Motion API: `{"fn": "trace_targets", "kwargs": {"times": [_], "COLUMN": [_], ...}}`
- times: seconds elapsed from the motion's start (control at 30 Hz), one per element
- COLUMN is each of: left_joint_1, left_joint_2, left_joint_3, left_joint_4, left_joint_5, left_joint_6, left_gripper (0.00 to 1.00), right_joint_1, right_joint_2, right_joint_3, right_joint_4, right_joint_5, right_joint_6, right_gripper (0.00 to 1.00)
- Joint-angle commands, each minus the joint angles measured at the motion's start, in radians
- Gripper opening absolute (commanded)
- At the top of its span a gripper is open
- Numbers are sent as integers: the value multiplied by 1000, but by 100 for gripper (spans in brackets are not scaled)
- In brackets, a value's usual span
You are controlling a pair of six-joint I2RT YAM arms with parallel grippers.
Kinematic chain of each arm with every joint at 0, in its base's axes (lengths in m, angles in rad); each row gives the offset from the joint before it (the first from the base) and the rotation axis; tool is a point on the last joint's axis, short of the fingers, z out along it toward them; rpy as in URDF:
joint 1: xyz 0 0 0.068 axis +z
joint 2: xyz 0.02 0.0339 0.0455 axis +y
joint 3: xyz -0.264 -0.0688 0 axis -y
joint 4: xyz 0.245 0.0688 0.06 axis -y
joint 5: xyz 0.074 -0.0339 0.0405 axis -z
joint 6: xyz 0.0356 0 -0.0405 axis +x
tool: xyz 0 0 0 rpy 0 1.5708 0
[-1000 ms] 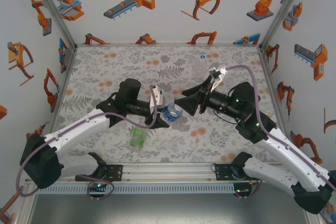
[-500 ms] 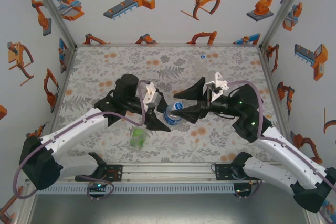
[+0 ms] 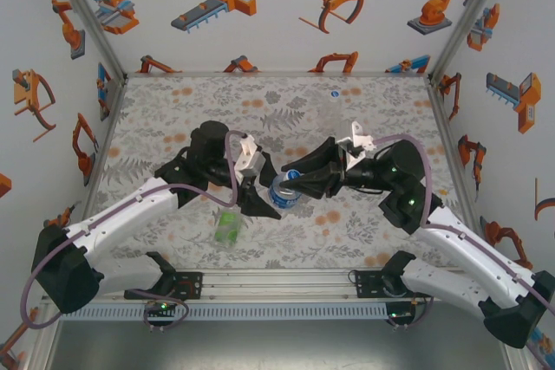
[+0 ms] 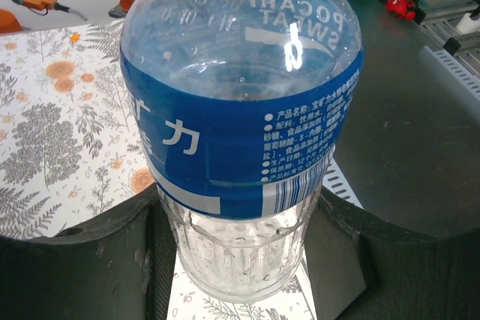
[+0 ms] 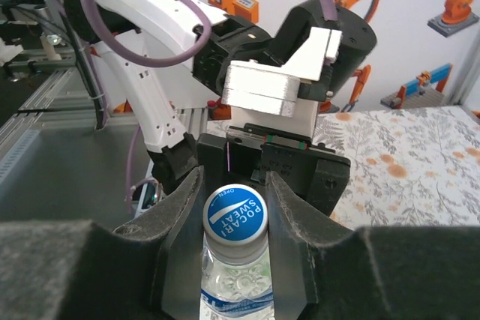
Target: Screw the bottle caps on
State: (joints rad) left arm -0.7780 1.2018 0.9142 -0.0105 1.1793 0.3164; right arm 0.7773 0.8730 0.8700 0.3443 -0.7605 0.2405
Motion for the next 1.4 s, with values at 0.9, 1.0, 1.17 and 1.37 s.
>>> {"fn": "trace_targets", "kwargs": {"times": [0.9, 1.0, 1.17, 1.37], "left_joint_1": [116, 163, 219, 232], "left_joint_2": [-53, -70, -19, -52], "left_joint_3": [72, 73, 151, 51], "left_joint_4": [-219, -245, -401, -329], "left_joint_5": [-560, -586, -652, -615], "left_joint_6": [-157, -248, -424, -549], "left_gripper": [97, 97, 97, 97], "right_joint_1": [-91, -154, -247, -329], "right_joint_2": [146, 216, 356, 593], "right_joint_3": [-84, -95, -88, -12], "right_joint_4": [-35, 43, 197, 399], "right_joint_5": [552, 530, 501, 480], "right_joint_6": [-89, -117, -182, -215], "right_gripper": [0, 0, 0, 0]}}
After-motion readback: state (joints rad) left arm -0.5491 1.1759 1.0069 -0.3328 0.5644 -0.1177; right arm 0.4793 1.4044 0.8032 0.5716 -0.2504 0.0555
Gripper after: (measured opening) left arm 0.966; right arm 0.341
